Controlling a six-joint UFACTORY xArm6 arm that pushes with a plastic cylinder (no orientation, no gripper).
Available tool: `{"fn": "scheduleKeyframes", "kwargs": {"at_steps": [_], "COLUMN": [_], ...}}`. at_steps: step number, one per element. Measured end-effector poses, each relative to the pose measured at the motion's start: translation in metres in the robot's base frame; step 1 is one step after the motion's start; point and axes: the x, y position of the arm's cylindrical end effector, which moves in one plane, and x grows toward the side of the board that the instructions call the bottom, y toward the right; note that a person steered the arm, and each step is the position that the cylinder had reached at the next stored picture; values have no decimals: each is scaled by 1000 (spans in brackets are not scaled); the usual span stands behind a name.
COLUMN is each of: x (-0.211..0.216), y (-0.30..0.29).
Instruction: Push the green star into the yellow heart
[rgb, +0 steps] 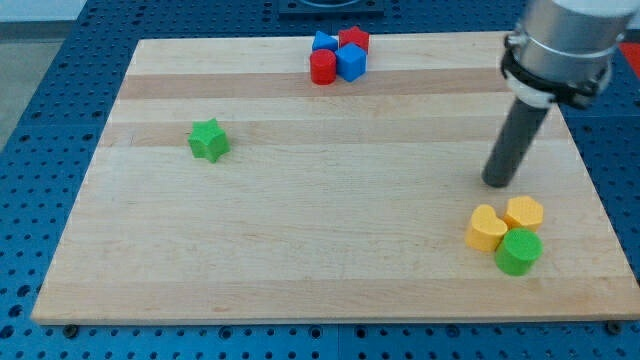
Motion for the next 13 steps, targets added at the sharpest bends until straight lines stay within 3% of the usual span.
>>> {"fn": "scheduleKeyframes", "kwargs": {"at_steps": [3, 7, 10, 13], "x": [-87, -110, -71, -48], "y": [-149, -383, -381, -286]}}
